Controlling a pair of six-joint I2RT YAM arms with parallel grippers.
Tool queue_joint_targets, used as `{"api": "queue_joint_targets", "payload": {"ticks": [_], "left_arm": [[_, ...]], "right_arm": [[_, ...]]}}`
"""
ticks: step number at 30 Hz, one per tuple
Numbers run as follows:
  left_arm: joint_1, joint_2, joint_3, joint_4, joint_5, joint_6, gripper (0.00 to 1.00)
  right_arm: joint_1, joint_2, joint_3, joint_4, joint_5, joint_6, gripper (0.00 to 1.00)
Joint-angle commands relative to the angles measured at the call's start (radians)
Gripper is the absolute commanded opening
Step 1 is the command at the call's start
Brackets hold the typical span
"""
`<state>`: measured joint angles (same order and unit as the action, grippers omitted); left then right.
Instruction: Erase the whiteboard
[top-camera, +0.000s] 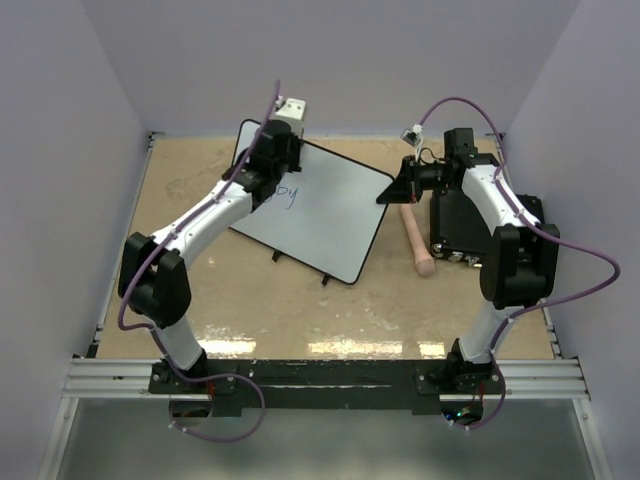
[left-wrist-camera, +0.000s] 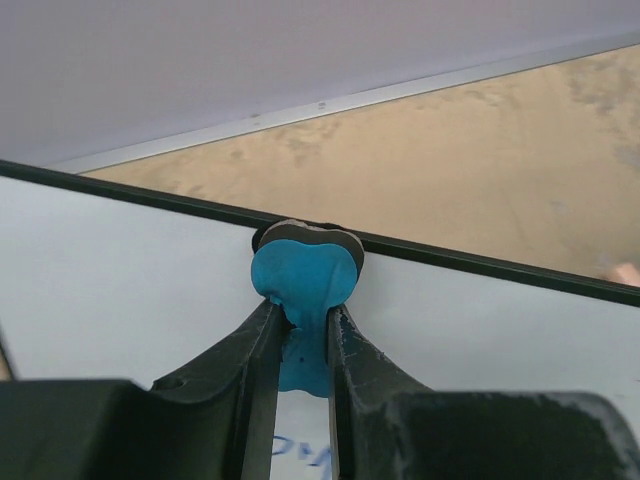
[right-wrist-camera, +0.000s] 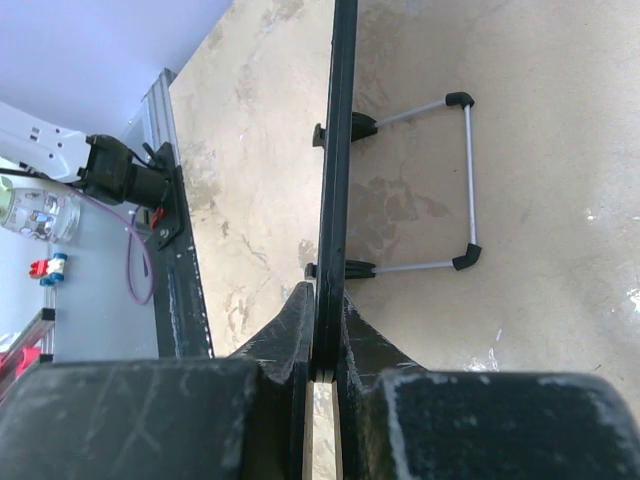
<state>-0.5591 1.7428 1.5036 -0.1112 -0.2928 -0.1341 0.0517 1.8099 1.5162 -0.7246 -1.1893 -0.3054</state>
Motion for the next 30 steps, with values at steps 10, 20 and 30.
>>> {"api": "queue_joint_targets", "payload": {"ticks": [10,20,30], "left_arm": [[0.223,-0.123,-0.083,-0.052,0.404,0.264,0.00],[0.231,-0.178,-0.315,-0.041,0.428,0.301,0.00],[0.251,-0.198,-0.577,-0.004,0.345,0.421,0.00]], "right_arm": [[0.030,-0.032,0.044,-0.056,0.010,-0.135,0.00],[0.028,-0.009,0.079,-0.091,0.008,-0.158,0.00],[0.028,0.003,0.091,-0.098,0.002,-0.161,0.00]]}}
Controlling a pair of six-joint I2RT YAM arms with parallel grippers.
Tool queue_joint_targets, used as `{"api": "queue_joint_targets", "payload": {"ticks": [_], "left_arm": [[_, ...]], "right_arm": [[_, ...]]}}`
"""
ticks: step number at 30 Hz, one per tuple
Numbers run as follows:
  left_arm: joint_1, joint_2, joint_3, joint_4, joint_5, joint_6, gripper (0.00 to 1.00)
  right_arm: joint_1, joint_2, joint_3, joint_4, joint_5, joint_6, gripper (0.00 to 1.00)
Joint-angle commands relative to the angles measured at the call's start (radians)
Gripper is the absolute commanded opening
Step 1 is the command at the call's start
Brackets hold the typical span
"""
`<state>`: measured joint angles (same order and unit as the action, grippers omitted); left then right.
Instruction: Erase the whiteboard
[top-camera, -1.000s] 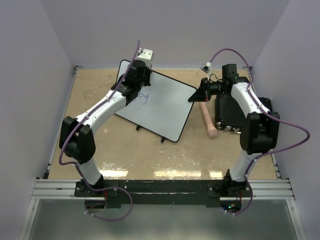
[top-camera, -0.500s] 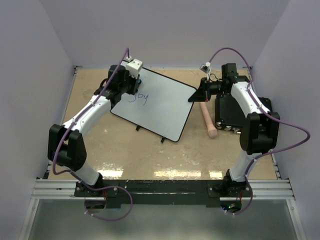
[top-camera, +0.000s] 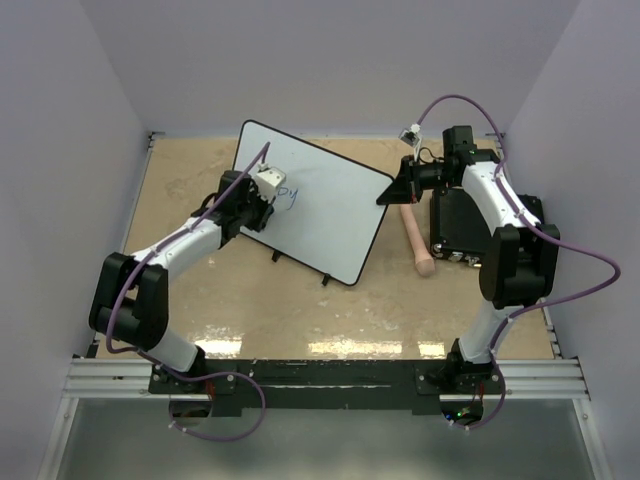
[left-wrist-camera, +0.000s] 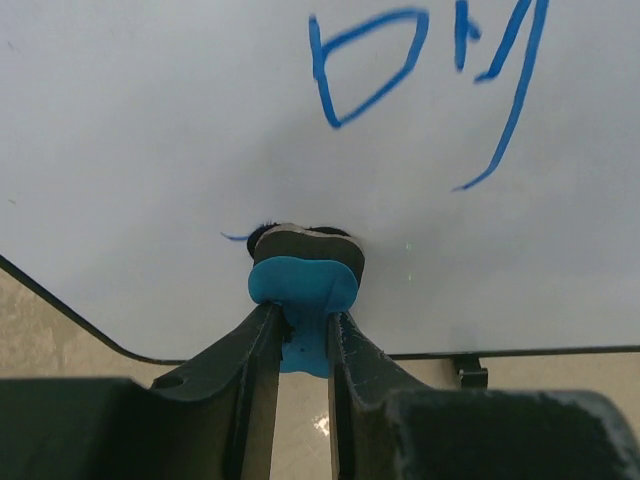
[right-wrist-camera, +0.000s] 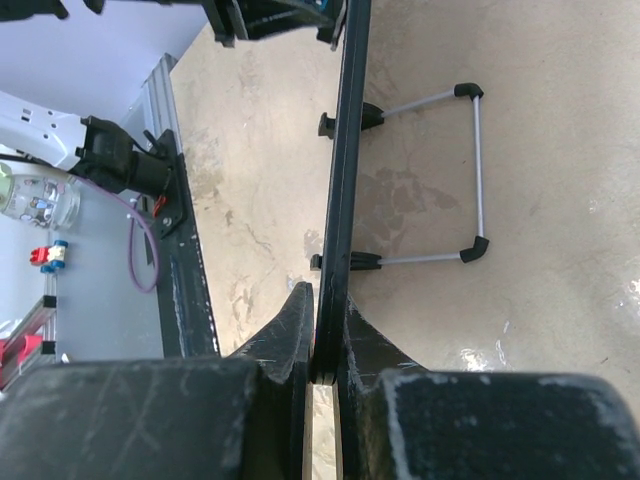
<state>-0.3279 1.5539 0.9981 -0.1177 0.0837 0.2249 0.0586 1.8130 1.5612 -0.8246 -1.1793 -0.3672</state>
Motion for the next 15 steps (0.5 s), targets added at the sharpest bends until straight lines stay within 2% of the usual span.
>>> {"api": "queue_joint_targets", "payload": {"ticks": [1,4,7,15], "left_arm": [[0.023,-0.011,-0.082,0.001,-0.035,0.065,0.00],[0.044,-0.020,-0.107,0.006,-0.035,0.079,0.00],[0.052,-0.022,-0.067,0.019,-0.019,0.093,0.00],[0.050,0.057,0.229,0.009,0.020,0.082,0.00]], "right_arm": [[0.023,0.002,0.048,0.004,-0.008,-0.098,0.00],[0.021,0.005,0.053,0.005,-0.006,-0.095,0.00],[0.021,0.006,0.054,0.007,-0.006,-0.093,0.00],[0.021,0.005,0.051,0.016,-0.008,-0.079,0.00]]}}
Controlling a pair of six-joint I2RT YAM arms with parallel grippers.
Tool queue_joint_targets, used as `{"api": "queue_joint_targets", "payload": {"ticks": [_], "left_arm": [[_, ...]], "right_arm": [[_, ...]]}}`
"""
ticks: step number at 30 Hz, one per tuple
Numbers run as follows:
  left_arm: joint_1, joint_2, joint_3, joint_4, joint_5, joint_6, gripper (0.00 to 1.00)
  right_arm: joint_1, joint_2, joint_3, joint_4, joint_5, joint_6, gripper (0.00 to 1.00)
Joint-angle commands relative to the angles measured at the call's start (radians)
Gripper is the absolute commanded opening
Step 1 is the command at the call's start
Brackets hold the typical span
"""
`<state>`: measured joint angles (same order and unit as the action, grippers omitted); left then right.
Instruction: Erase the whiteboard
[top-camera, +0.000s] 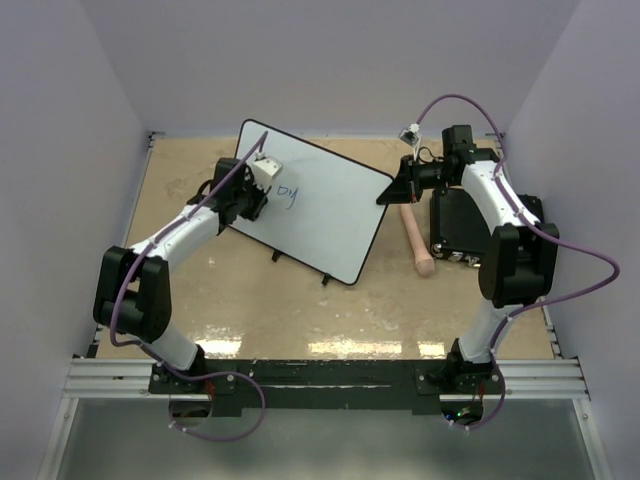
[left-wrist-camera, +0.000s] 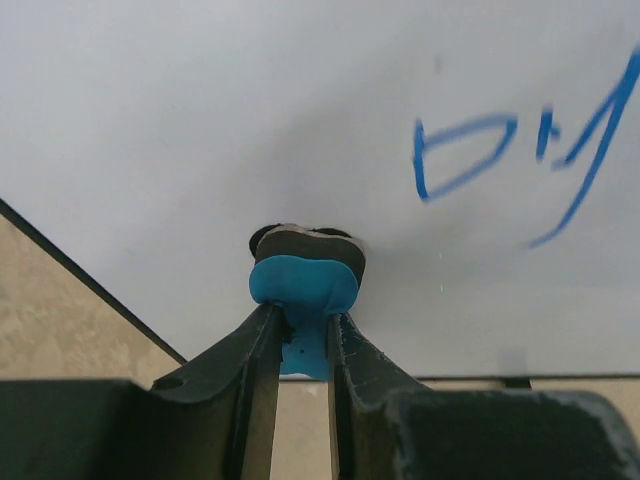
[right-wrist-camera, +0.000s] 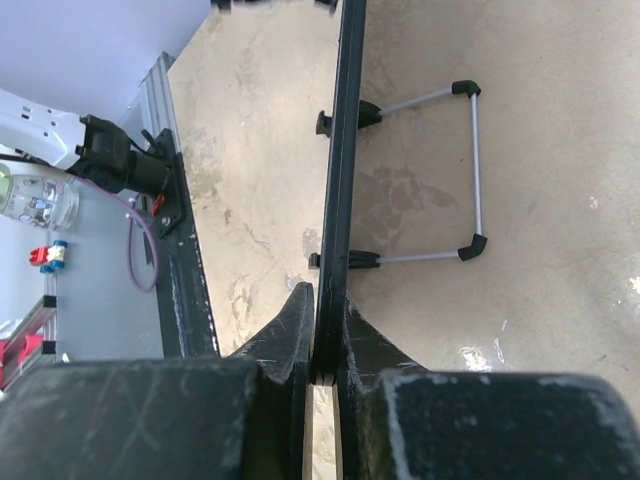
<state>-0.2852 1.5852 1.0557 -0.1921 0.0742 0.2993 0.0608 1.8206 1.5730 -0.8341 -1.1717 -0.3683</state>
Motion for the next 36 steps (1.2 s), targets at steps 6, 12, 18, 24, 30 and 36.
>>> {"api": "queue_joint_targets", "payload": {"ticks": [6,12,18,24,30,36], "left_arm": [[0.008,0.053,0.257,0.075,0.044,-0.002,0.00],[0.009,0.007,0.097,0.098,0.021,0.034,0.00],[0.003,-0.074,-0.129,0.118,0.067,0.084,0.00],[-0.051,-0.091,-0.117,0.112,0.050,0.046,0.00],[-0.120,-0.005,0.133,0.117,-0.043,-0.048,0.00],[-0.124,0.107,0.381,0.096,-0.145,-0.049,0.00]], "right_arm": [[0.019,-0.004,0.035,0.033,-0.009,-0.073,0.00],[0.019,-0.004,0.036,0.043,-0.008,-0.064,0.00],[0.019,-0.003,0.036,0.043,-0.005,-0.063,0.00],[0.020,-0.004,0.033,0.041,-0.005,-0.064,0.00],[0.020,-0.012,0.030,0.043,-0.002,-0.064,0.00],[0.020,-0.017,0.028,0.056,-0.002,-0.052,0.00]]}}
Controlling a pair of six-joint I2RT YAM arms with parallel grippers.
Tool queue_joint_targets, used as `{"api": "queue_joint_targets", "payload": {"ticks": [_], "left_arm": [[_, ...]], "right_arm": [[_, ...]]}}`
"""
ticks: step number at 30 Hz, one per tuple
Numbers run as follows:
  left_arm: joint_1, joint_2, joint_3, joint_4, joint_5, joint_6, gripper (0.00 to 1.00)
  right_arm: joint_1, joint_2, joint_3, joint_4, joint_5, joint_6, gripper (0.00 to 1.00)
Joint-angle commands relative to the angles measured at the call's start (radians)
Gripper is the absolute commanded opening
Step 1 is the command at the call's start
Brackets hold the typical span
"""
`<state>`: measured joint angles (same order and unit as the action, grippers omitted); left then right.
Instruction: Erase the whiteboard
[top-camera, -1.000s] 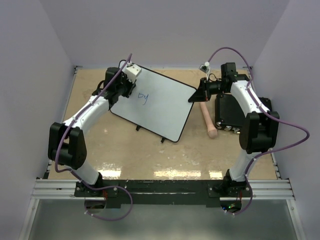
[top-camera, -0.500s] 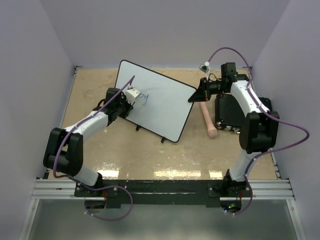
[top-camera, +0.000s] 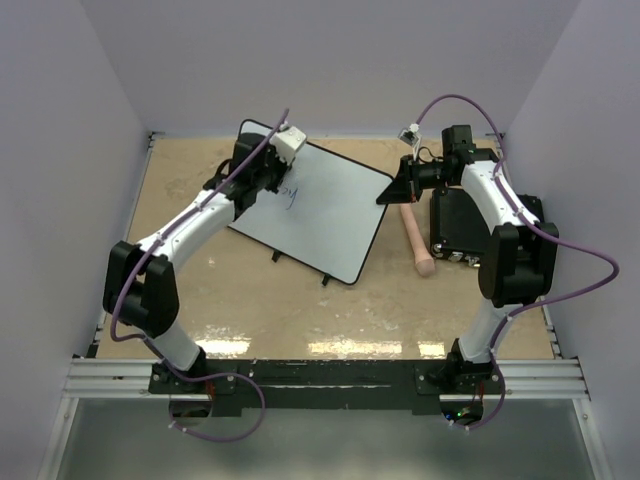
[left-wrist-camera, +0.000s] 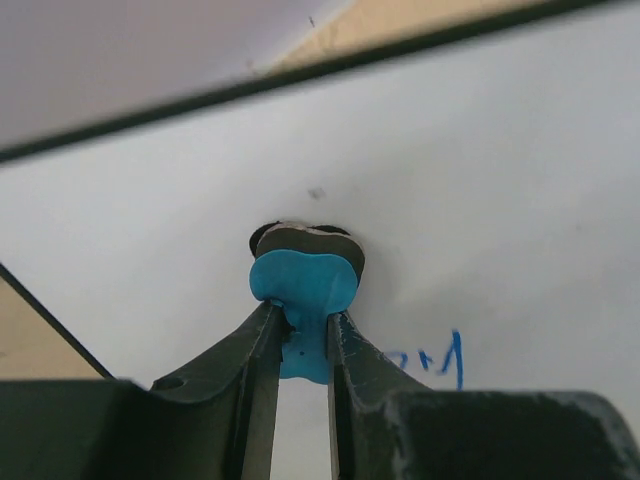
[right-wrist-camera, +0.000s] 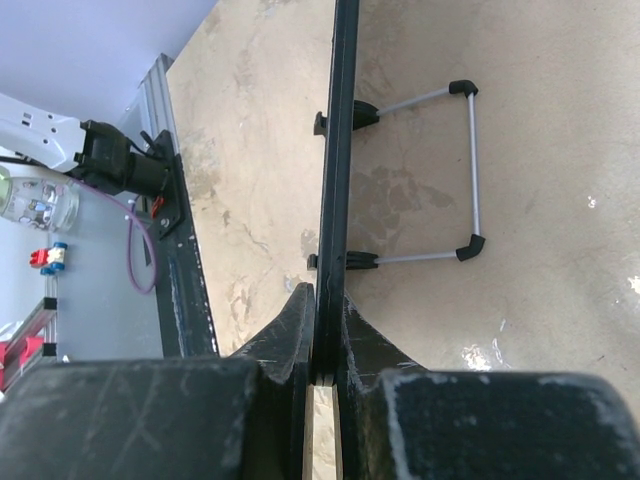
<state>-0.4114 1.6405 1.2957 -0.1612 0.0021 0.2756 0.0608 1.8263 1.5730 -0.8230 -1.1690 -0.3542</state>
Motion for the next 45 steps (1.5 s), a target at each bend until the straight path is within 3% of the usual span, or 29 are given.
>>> {"api": "queue_joint_targets", "payload": {"ticks": [1,5,12,15,20,27,31,34,37,41,45], "left_arm": [[0.002,0.054,0.161,0.061,-0.064,-0.021,0.00],[-0.009,0.029,0.084,0.043,-0.024,-0.015,0.00],[-0.050,-0.109,-0.254,0.037,-0.007,-0.032,0.00],[-0.055,-0.128,-0.312,0.022,-0.007,-0.061,0.00],[-0.055,-0.079,-0.221,0.029,-0.030,-0.085,0.00],[-0.059,0.053,0.155,-0.003,-0.039,-0.053,0.00],[-0.076,0.068,0.182,0.023,-0.066,-0.032,0.00],[-0.079,0.071,0.169,0.002,-0.062,-0.029,0.00],[-0.093,0.033,0.073,-0.014,-0.031,-0.033,0.00],[-0.116,-0.043,-0.167,0.002,-0.037,-0.021,0.00],[-0.118,-0.057,-0.257,-0.015,-0.073,-0.041,0.00]], "right_arm": [[0.020,-0.022,0.028,0.045,-0.003,-0.066,0.00],[0.020,-0.022,0.028,0.048,-0.003,-0.065,0.00],[0.019,-0.016,0.028,0.050,-0.004,-0.065,0.00],[0.020,-0.016,0.027,0.048,-0.004,-0.069,0.00],[0.020,-0.012,0.025,0.041,-0.009,-0.077,0.00],[0.020,-0.009,0.031,0.038,-0.015,-0.081,0.00],[0.019,-0.015,0.021,0.044,-0.014,-0.081,0.00],[0.019,-0.013,0.019,0.048,-0.015,-0.081,0.00],[0.019,-0.010,0.024,0.047,-0.017,-0.078,0.00],[0.019,-0.007,0.036,0.039,-0.017,-0.083,0.00],[0.019,-0.007,0.035,0.027,-0.017,-0.095,0.00]]}}
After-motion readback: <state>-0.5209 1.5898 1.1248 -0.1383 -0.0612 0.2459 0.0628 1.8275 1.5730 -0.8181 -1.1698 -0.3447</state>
